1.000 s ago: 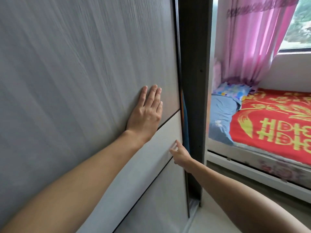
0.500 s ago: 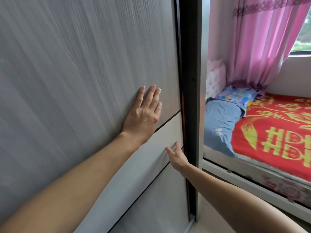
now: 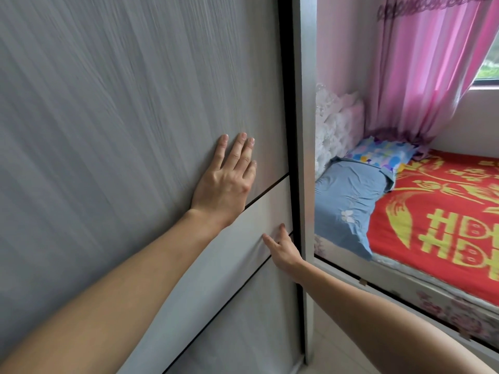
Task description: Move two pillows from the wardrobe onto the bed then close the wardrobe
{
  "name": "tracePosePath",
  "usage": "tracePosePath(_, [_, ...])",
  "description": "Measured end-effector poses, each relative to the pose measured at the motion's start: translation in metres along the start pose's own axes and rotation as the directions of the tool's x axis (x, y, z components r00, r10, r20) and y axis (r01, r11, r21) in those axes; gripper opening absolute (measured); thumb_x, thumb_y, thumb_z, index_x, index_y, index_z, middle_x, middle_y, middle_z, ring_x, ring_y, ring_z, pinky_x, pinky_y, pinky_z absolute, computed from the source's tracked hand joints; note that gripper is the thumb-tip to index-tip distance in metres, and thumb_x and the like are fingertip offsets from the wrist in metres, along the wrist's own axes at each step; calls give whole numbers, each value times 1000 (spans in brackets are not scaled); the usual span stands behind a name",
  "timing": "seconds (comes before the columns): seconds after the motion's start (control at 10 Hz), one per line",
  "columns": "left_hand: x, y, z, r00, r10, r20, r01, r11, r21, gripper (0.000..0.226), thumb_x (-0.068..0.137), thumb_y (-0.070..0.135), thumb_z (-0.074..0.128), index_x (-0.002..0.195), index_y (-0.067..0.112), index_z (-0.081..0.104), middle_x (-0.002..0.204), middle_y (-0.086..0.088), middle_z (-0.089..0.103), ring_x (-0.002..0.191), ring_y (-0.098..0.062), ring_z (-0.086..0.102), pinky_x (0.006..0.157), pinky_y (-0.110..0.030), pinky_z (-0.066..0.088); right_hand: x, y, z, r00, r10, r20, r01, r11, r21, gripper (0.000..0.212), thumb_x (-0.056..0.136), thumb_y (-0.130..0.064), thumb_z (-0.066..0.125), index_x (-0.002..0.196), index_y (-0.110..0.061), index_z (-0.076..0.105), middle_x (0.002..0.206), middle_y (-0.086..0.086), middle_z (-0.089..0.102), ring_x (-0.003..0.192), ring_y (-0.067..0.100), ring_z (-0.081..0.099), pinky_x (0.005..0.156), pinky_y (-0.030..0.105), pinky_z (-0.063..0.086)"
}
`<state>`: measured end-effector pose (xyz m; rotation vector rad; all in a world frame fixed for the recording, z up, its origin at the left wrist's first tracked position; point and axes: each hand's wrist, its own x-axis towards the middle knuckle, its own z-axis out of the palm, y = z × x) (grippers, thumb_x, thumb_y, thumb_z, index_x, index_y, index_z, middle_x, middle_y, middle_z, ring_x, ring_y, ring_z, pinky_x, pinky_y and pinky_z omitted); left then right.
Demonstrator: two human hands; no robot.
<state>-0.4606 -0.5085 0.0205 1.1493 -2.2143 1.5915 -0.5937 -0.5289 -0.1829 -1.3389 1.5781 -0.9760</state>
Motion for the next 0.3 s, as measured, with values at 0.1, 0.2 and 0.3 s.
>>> tracePosePath(0.1, [6, 5, 3, 1000, 6, -5, -6, 1000, -3, 44, 89, 21, 38, 129, 10, 53, 152, -21, 31, 143, -37, 22, 116, -56, 2, 6, 2, -11, 1000, 20, 19, -20, 999, 31, 83, 91, -53, 50, 151, -16, 6, 160, 4, 13, 143, 21, 22, 115, 35, 22])
tracePosePath(0.2, [7, 6, 5, 1000, 3, 2, -3, 1000, 23, 45, 87, 21, 38, 128, 10, 54, 151, -22, 32, 142, -39, 24, 115, -59, 4, 7, 1, -22, 997, 49, 60, -51, 998, 33, 78, 89, -50, 56, 150, -18, 17, 154, 5, 30, 123, 21, 47, 93, 36, 41])
tracePosePath(0.3, [9, 6, 7, 1000, -13, -1, 13, 998, 63, 46, 87, 20, 35, 128, 10, 54, 151, -24, 32, 141, -41, 23, 114, -60, 5, 10, -6, -44, 998, -16, -63, 9, 994, -105, 56, 89, -42, 60, 136, -15, 47, 136, 5, 56, 116, 21, 56, 87, 26, 41])
